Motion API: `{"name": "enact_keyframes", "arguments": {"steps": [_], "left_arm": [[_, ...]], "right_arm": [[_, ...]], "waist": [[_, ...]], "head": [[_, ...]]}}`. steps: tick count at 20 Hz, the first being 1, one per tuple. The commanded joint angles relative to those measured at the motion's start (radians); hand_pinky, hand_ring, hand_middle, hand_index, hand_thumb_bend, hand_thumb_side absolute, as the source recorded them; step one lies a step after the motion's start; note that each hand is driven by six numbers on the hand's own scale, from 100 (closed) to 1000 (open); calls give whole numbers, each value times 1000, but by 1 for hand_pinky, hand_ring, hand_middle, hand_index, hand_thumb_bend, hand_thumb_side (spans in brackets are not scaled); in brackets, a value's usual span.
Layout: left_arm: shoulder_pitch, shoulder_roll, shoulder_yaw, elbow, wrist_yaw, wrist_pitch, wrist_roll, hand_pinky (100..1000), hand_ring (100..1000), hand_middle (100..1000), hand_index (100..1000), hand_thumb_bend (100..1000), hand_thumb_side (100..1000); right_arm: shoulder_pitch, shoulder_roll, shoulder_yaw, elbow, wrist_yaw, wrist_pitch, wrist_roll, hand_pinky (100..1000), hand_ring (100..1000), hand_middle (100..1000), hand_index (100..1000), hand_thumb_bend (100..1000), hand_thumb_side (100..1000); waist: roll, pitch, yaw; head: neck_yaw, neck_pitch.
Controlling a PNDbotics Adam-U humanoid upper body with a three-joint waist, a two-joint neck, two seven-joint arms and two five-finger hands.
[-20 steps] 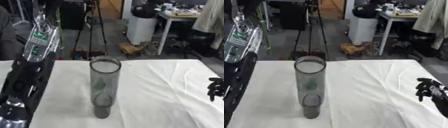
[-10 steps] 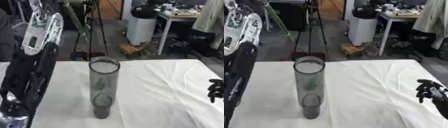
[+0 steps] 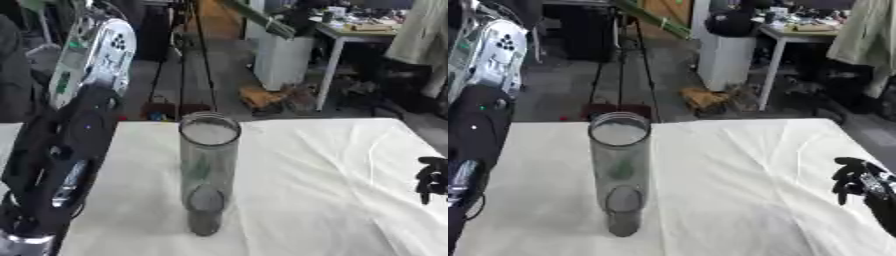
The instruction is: Arrange flowers into the vase.
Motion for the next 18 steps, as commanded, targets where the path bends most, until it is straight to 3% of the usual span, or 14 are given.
{"name": "enact_keyframes", "arguments": {"steps": [1,18], "left_arm": [[-16,29,-1,0,-11,15,-5,100,100,100,163,1000,457],[-29,151,-9,144,-142,145,-151,100,100,100,165,1000,452]], "right_arm": [[-11,-22,-9,-19,5,-54,53,311,473,530,798,100,717],[4,-33,-14,-19,10,-50,51,313,474,529,799,100,720]], "waist": [[-1,-15,1],[10,-32,17]], "head": [[1,4],[-12,17]]}}
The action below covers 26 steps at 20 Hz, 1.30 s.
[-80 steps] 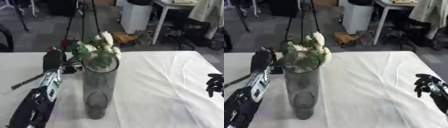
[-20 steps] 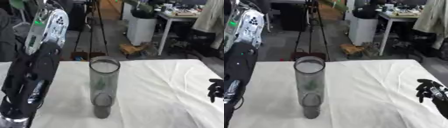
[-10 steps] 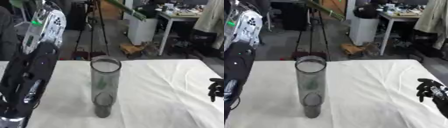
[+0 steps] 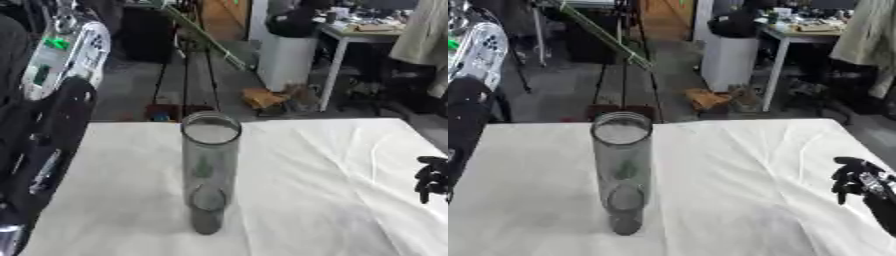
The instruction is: Arrange flowers into the vase.
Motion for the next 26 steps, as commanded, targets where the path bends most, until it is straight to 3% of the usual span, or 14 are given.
{"name": "enact_keyframes", "arguments": {"steps": [1,26], "left_arm": [[-23,34,1,-1,-21,16,-24,100,100,100,165,1000,452],[7,79,-47,2,-113,102,-150,100,100,100,167,1000,455]], "right_arm": [[-13,-33,-11,-20,6,-49,51,313,474,529,799,100,720],[-4,-36,-16,-18,9,-48,49,314,474,527,799,100,724]], "waist": [[0,-14,1],[2,-18,8]], "head": [[-3,7],[-4,11]]}}
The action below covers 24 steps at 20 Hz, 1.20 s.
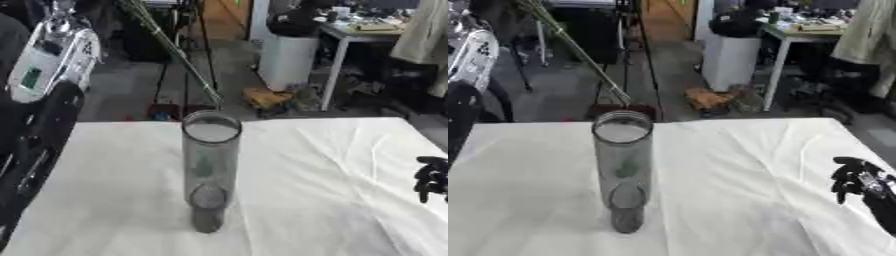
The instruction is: Arrange flowers into the vase.
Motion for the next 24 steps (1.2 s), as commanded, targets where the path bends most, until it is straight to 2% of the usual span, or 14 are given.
{"name": "enact_keyframes", "arguments": {"steps": [1,11,24], "left_arm": [[-17,28,-2,-10,-16,7,-17,100,100,100,167,1000,455],[-10,35,-18,-3,-46,25,-52,100,100,100,167,1000,453],[-7,20,-88,38,-118,56,-128,100,100,100,168,1000,442]], "right_arm": [[-13,-35,-10,-18,6,-48,49,314,474,527,799,100,724],[-11,-35,-11,-20,7,-46,49,314,474,525,799,100,728],[-9,-33,-11,-23,10,-43,53,314,474,524,799,100,732]], "waist": [[1,-12,0],[5,-12,0],[9,-9,-2]], "head": [[-1,4],[-1,5],[-3,11]]}}
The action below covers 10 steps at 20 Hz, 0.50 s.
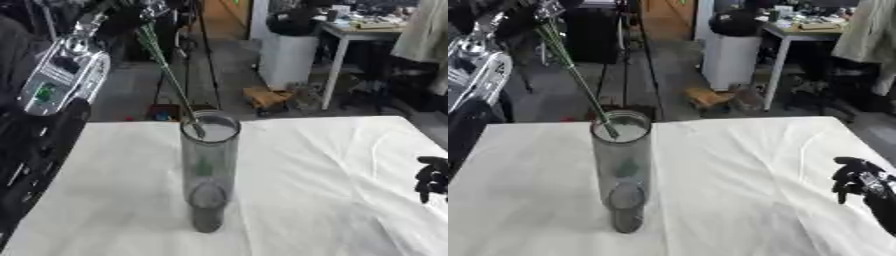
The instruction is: Arrange flowers into the vase.
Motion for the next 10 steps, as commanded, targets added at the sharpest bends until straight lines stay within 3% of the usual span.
{"name": "enact_keyframes", "arguments": {"steps": [1,10], "left_arm": [[-28,10,-10,-4,-18,4,-20,100,100,100,168,1000,442],[-41,-7,-40,12,-52,17,-64,100,100,100,168,1000,439]], "right_arm": [[-10,-33,-7,-23,9,-47,49,314,474,524,799,100,731],[-8,-32,-7,-25,11,-45,50,315,474,523,799,100,734]], "waist": [[2,-9,-1],[3,-9,-4]], "head": [[-3,10],[-3,11]]}}
